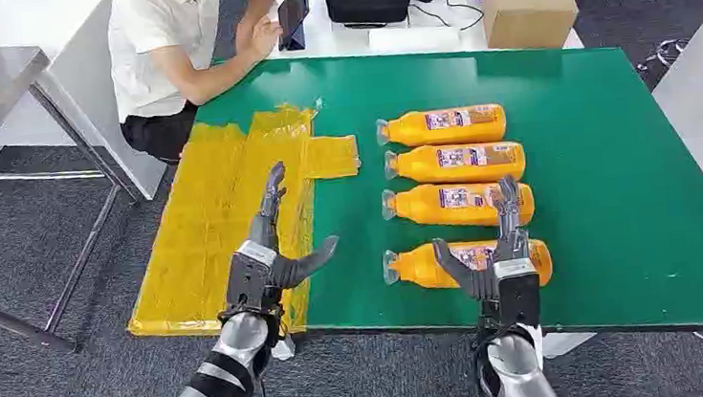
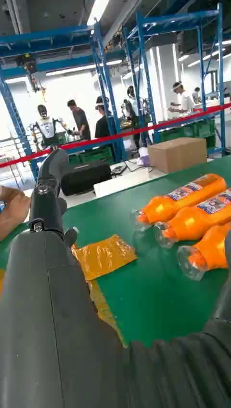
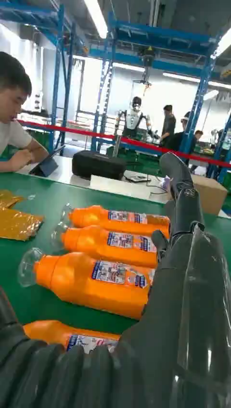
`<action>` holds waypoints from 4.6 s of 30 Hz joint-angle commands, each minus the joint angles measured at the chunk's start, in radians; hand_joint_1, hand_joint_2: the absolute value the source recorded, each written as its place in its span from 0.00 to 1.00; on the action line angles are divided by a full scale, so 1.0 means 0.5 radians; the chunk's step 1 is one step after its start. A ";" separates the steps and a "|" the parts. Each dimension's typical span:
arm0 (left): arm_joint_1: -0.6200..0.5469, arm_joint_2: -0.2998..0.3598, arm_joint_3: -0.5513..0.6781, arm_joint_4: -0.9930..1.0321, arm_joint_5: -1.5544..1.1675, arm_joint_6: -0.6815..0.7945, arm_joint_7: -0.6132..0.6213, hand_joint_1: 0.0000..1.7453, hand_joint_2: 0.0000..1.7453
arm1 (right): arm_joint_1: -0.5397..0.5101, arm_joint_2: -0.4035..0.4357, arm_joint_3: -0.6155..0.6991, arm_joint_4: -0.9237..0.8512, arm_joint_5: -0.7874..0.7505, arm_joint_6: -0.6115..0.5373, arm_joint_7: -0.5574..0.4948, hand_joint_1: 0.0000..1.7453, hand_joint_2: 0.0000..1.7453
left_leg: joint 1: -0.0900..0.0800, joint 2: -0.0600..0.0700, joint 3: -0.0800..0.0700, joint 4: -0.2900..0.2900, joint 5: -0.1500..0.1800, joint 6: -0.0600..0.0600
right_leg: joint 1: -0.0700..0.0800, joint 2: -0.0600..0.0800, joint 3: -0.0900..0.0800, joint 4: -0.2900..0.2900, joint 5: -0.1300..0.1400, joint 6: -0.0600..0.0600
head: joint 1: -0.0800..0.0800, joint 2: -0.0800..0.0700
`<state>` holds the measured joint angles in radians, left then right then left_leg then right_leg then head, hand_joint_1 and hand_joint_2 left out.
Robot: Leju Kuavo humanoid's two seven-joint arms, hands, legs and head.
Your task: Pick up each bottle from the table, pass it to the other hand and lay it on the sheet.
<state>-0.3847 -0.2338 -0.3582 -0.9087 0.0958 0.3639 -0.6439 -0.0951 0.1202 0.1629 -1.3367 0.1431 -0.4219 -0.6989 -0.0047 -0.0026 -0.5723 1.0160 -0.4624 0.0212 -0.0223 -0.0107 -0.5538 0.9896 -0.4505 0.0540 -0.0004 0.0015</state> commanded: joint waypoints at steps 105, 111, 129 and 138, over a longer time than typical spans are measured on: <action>-0.071 -0.131 -0.175 0.030 -0.156 -0.077 0.281 0.00 1.00 | -0.369 -1.418 0.774 0.091 1.333 0.957 0.969 0.00 1.00 | 0.000 0.001 0.000 0.003 0.000 -0.002 | 0.001 0.001 0.001 -0.002 0.003 -0.005 | -0.001 0.000; -0.093 -0.147 -0.186 0.038 -0.139 -0.092 0.277 0.00 1.00 | -0.404 -1.381 0.787 0.182 1.283 0.985 0.982 0.00 1.00 | 0.000 0.001 -0.001 0.004 -0.001 -0.002 | 0.001 0.002 0.000 -0.002 0.003 -0.004 | 0.000 0.000; -0.145 -0.166 -0.284 0.083 -0.080 -0.100 0.230 0.00 1.00 | -0.534 -0.974 0.784 0.866 1.157 0.852 0.793 0.83 1.00 | 0.004 0.004 0.004 0.000 0.001 -0.002 | 0.005 0.005 0.005 -0.007 0.005 -0.004 | 0.000 0.000; -0.152 -0.164 -0.299 0.097 -0.081 -0.114 0.231 0.00 1.00 | -0.546 -0.923 0.810 0.995 1.211 0.839 0.771 1.00 1.00 | 0.004 0.009 0.012 -0.002 0.002 -0.002 | 0.005 0.010 0.009 -0.007 0.010 -0.010 | -0.001 0.000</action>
<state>-0.4193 -0.3296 -0.4833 -0.9251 0.0526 0.3101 -0.5303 -0.3638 -0.4170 0.5234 -1.0041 0.7221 -0.0072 -0.3067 -0.0053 0.0021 -0.5676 1.0170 -0.4624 0.0221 -0.0216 -0.0067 -0.5513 0.9891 -0.4479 0.0518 -0.0008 0.0015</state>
